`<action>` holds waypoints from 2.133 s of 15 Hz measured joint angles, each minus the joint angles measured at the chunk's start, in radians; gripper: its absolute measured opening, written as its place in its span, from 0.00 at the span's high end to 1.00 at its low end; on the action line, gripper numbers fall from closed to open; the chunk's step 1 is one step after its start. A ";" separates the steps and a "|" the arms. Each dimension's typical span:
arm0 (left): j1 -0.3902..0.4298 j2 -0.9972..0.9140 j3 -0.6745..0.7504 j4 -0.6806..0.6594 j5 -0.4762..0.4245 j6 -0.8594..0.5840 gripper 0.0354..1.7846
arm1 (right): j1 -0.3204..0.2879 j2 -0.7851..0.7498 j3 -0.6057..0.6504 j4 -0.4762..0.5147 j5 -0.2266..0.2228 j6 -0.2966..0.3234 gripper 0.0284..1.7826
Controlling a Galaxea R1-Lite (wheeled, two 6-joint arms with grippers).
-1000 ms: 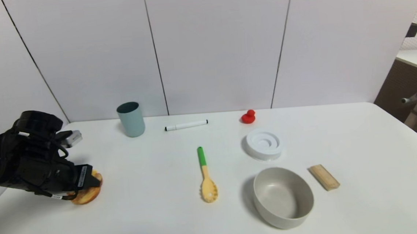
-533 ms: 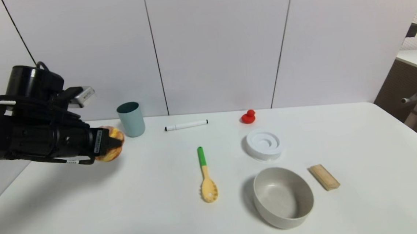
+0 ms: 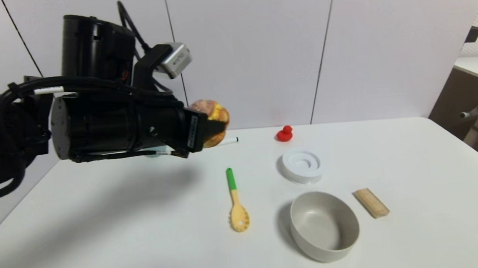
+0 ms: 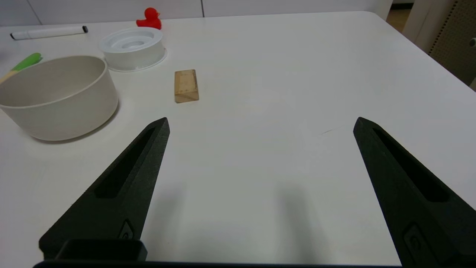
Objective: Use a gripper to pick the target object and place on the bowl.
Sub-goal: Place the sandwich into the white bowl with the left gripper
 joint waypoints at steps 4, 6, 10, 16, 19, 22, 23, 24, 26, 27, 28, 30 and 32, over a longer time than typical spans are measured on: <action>-0.150 0.135 -0.092 -0.054 0.000 0.007 0.55 | 0.000 0.000 0.000 0.000 0.000 0.000 0.04; -0.206 0.218 -0.159 -0.059 -0.001 0.006 0.55 | 0.000 0.000 0.000 0.000 0.000 0.000 0.04; -0.282 0.372 -0.315 -0.042 0.000 0.003 0.55 | 0.000 0.000 0.000 0.000 0.000 0.000 0.04; -0.316 0.460 -0.337 0.089 0.000 0.006 0.55 | 0.000 0.000 0.000 0.000 0.000 0.000 0.04; -0.323 0.452 -0.336 0.189 0.001 0.004 0.55 | 0.000 0.000 0.000 0.000 0.000 0.000 0.04; -0.338 0.440 -0.335 0.269 0.003 -0.009 0.55 | 0.000 0.000 0.000 0.000 0.000 0.000 0.04; -0.342 0.438 -0.335 0.270 0.003 -0.009 0.55 | 0.000 0.000 0.000 0.000 0.000 0.000 0.04; -0.344 0.436 -0.335 0.270 0.002 -0.009 0.55 | 0.000 0.000 0.000 0.000 0.000 0.000 0.04; -0.349 0.434 -0.336 0.270 0.001 -0.014 0.55 | 0.000 0.000 0.000 0.000 0.000 0.000 0.04; -0.353 0.434 -0.337 0.270 0.000 -0.017 0.55 | 0.000 0.000 0.000 0.000 0.000 0.000 0.04; -0.356 0.433 -0.337 0.270 0.001 -0.018 0.51 | 0.000 0.000 0.000 0.000 0.000 0.000 0.04; -0.357 0.433 -0.337 0.265 0.003 -0.011 0.40 | 0.000 0.000 0.000 0.000 0.000 0.000 0.04; -0.359 0.431 -0.337 0.264 0.003 -0.009 0.32 | 0.000 0.000 0.000 0.000 0.000 0.000 0.04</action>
